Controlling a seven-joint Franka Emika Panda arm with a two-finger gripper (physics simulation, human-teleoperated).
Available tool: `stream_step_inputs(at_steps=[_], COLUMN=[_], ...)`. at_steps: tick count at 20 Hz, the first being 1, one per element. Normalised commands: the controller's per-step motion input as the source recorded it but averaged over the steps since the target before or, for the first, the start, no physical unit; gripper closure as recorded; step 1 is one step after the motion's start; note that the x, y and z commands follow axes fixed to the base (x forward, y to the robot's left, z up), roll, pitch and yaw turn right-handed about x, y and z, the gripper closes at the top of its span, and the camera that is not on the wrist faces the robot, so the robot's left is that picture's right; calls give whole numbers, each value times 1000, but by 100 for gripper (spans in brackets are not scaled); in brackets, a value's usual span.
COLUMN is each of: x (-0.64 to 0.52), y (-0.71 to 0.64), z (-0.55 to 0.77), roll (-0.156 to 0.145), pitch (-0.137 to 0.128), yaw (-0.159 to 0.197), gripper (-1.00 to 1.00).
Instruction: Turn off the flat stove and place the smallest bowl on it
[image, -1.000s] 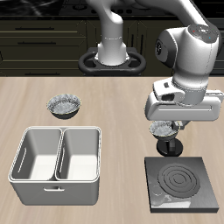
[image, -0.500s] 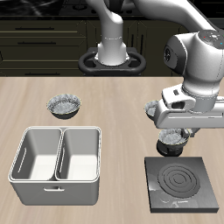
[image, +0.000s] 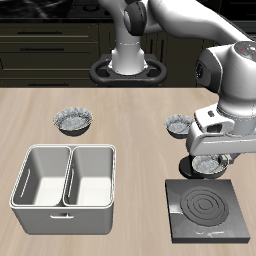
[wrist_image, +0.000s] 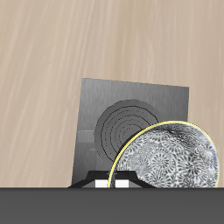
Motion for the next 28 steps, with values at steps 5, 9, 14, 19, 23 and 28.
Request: stream_step_inputs(at_steps=[5,9,14,19,23,28], x=[146,120,89,71,67,95], y=[-31,-66,-92,51,192,185], z=[-202,-264,-150,-160,-225,-313], roll=[-3,-7,-15,4,18,15], pitch=[19,28,6,15,6,26], yaw=[0,-2,5,14,43,27], gripper=[100,100,100,100,100,100])
